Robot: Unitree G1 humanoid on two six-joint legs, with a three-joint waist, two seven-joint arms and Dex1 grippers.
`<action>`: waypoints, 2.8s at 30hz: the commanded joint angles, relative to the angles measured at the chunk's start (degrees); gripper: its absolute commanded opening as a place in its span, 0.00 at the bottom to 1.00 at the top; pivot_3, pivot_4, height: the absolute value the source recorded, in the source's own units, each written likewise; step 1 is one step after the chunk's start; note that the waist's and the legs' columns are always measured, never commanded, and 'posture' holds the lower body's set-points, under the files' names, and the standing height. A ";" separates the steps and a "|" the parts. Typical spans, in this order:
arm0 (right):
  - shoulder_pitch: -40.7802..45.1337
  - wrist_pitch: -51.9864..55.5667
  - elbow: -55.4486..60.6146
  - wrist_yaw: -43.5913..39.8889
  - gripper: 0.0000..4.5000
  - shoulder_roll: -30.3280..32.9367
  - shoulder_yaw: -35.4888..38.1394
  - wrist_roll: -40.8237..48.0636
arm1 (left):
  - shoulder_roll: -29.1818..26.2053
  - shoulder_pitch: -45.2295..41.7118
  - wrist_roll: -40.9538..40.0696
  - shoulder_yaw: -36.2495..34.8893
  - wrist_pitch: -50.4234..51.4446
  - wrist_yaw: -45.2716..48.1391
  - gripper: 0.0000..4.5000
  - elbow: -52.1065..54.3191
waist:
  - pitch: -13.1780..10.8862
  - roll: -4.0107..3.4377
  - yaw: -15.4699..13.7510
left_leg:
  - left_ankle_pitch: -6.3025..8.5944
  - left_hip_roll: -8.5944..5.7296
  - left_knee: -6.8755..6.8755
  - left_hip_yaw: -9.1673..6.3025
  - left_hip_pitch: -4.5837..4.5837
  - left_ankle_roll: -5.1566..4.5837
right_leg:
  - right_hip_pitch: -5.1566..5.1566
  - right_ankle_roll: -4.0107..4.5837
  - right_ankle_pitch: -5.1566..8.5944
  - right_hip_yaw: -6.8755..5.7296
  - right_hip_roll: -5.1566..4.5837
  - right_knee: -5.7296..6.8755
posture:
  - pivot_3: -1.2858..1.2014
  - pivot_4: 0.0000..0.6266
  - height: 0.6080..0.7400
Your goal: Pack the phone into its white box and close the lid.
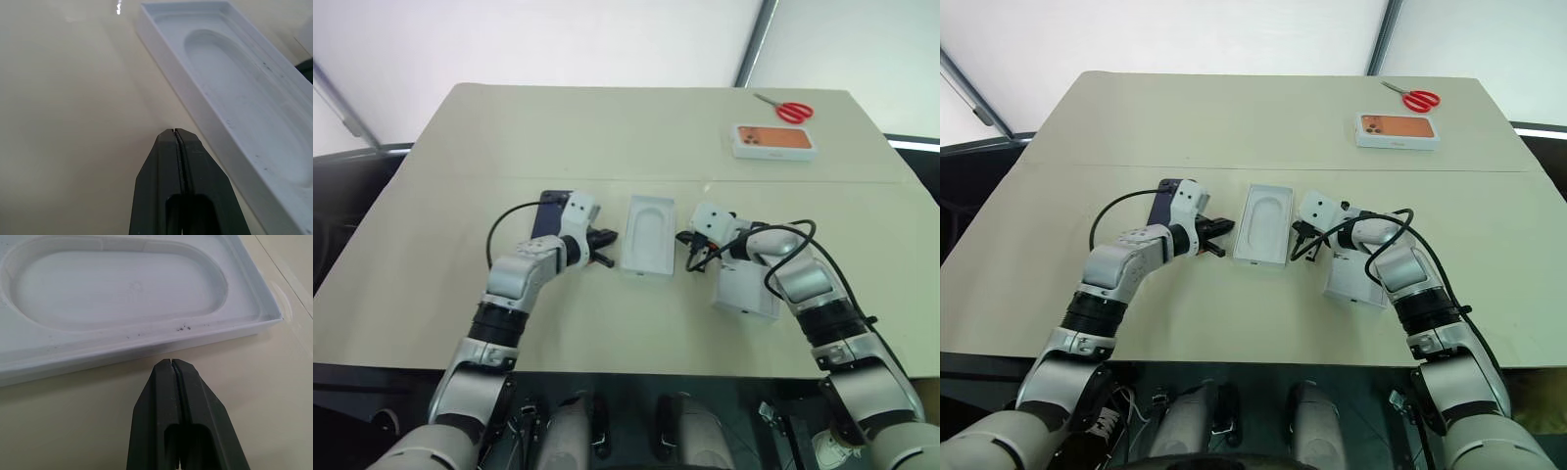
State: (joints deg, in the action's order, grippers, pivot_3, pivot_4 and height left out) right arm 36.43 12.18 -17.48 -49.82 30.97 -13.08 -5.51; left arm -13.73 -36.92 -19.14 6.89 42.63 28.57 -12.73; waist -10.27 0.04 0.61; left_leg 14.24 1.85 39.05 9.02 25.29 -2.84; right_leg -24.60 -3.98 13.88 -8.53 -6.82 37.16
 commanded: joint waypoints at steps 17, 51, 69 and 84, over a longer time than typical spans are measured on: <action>-5.61 4.59 10.83 -5.40 0.00 5.66 0.88 3.17 | 0.86 1.89 0.41 1.84 4.54 4.51 0.01 6.34 | 0.00 0.01 0.00 | 0.01 0.02 0.02 -0.06 -0.02 -0.01 | 0.03 0.00 0.00 0.00 -0.07 -0.01 | 0.52 0.24 0.98; 11.21 3.55 2.07 0.48 0.54 -11.56 -0.33 6.11 | -14.13 1.67 -7.85 -21.93 7.80 2.84 0.99 6.57 | -0.02 0.01 0.19 | 0.02 -0.07 0.09 -0.03 0.06 -0.03 | 0.01 0.00 -0.01 0.00 -0.05 0.01 | 0.52 0.24 0.98; 21.11 -11.96 -23.84 14.33 0.01 -27.18 -8.73 -5.92 | -19.77 -3.62 -15.47 -30.90 17.23 4.41 1.00 -12.47 | -0.01 0.02 0.49 | -0.04 0.00 -0.04 -0.01 0.04 0.09 | -0.10 0.00 0.00 0.00 0.02 0.10 | 0.52 0.24 0.98; 25.47 -15.19 -39.50 17.74 0.01 -32.75 -13.16 -13.99 | -16.80 -9.82 -9.70 -20.26 17.78 9.55 1.00 -25.64 | 0.05 0.01 1.69 | -0.06 0.00 -0.09 0.01 -0.10 0.15 | 0.00 0.00 0.00 0.02 0.04 0.15 | 0.52 0.24 0.98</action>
State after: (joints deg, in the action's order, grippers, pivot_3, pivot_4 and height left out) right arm 60.96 -2.55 -56.35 -31.95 -0.81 -26.44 -19.15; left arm -31.93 -47.28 -29.29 -15.22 59.13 37.33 -36.34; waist -10.23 0.05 2.31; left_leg 14.18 1.85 38.96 9.02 25.16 -2.69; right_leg -24.57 -3.98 13.89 -8.51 -6.77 37.31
